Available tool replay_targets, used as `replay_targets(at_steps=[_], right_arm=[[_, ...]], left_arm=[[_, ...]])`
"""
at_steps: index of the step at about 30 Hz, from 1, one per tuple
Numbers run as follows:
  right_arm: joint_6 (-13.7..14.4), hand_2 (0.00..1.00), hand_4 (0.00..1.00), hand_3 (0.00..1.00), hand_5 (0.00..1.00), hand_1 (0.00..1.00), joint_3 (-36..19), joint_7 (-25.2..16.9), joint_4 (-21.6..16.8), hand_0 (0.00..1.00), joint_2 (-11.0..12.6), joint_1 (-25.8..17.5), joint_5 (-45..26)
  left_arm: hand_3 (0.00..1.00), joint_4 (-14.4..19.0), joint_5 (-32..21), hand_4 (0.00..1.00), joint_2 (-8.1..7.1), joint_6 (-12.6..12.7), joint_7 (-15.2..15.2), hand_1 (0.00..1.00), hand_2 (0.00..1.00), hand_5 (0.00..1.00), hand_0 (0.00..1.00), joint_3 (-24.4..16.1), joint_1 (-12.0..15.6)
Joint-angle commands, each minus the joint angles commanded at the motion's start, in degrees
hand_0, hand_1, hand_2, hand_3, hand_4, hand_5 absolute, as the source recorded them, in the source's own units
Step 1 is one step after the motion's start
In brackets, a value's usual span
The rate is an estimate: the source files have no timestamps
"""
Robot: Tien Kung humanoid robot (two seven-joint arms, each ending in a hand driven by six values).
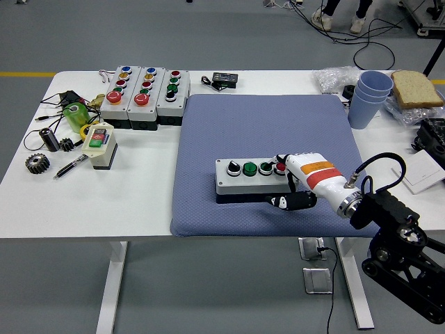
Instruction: Pick up the button,place it on the desk,press the button,press the button
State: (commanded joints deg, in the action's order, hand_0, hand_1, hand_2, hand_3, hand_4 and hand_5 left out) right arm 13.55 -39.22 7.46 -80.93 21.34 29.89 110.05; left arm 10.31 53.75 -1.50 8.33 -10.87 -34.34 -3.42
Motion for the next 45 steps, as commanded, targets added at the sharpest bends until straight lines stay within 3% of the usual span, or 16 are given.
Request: replay_targets(at_steps=[1, 6, 7, 12, 13, 21, 27, 38, 45], right_arm=[[0.9, 0.348, 0.882, 0.762, 0.341, 0.097, -1.5, -0.5, -1.2, 0.215, 0.5, -0.4, -1.2], [2.7, 0.348, 0.882, 0.762, 0.341, 0.097, -8.8, -3.7, -6.0, 0.215, 2.6, -2.1, -10.2], [2.9, 0.68, 0.882, 0.778, 0.328, 0.622, -10.2, -4.8, -6.6, 0.725, 2.9, -2.4, -12.7], [2.6, 0.68, 0.882, 0.778, 0.328, 0.622, -19.5, -13.8, -8.4, 0.725, 4.6, -4.2, -24.4], [2.5, 0.75, 0.863, 0.739, 0.34, 0.709, -21.7, -14.9, -8.0, 0.774, 4.6, -4.6, -27.1], [1.0, 0.759, 0.817, 0.721, 0.366, 0.729, -33.2, -15.3, -2.1, 0.788, 3.8, -10.5, -46.4], [0.9, 0.762, 0.819, 0.719, 0.377, 0.739, -35.9, -15.4, -1.3, 0.814, 2.8, -13.8, -60.9], [0.4, 0.765, 0.826, 0.724, 0.368, 0.744, -36.2, -14.8, -1.4, 0.821, 2.2, -15.4, -87.1], [-0.2, 0.764, 0.805, 0.722, 0.377, 0.744, -36.2, -14.4, -1.3, 0.819, 2.1, -15.6, -89.1]], left_arm=[[0.629, 0.0, 0.0, 0.375, 0.0, 0.0, 0.0, 0.692, 0.7, 0.732, 0.64, 0.0, 0.0], [0.629, 0.0, -0.1, 0.375, -0.07, 0.0, 0.1, 0.692, 0.7, 0.732, 0.64, 0.1, 0.1], [0.629, 0.0, -0.1, 0.377, -0.08, 0.1, 0.1, 0.692, 0.699, 0.733, 0.64, 0.1, 0.2], [0.629, 0.0, -0.5, 0.377, -0.21, 0.1, 0.2, 0.692, 0.699, 0.733, 0.64, 0.5, 0.1], [0.629, 0.0, -0.5, 0.377, -0.22, 0.1, 0.2, 0.692, 0.698, 0.733, 0.64, 0.5, 0.1], [0.629, 0.0, -1.1, 0.377, -0.21, 0.2, 0.4, 0.692, 0.698, 0.734, 0.64, 1.1, 0.0], [0.629, 0.0, -1.4, 0.377, -0.08, 0.2, 0.3, 0.692, 0.697, 0.733, 0.64, 1.5, 0.1], [0.629, 0.0, -1.5, 0.376, 0.09, 0.2, 0.4, 0.692, 0.703, 0.734, 0.64, 1.6, 0.0], [0.629, 0.0, -1.5, 0.375, 0.05, 0.2, 0.5, 0.692, 0.705, 0.734, 0.64, 1.6, 0.0]])
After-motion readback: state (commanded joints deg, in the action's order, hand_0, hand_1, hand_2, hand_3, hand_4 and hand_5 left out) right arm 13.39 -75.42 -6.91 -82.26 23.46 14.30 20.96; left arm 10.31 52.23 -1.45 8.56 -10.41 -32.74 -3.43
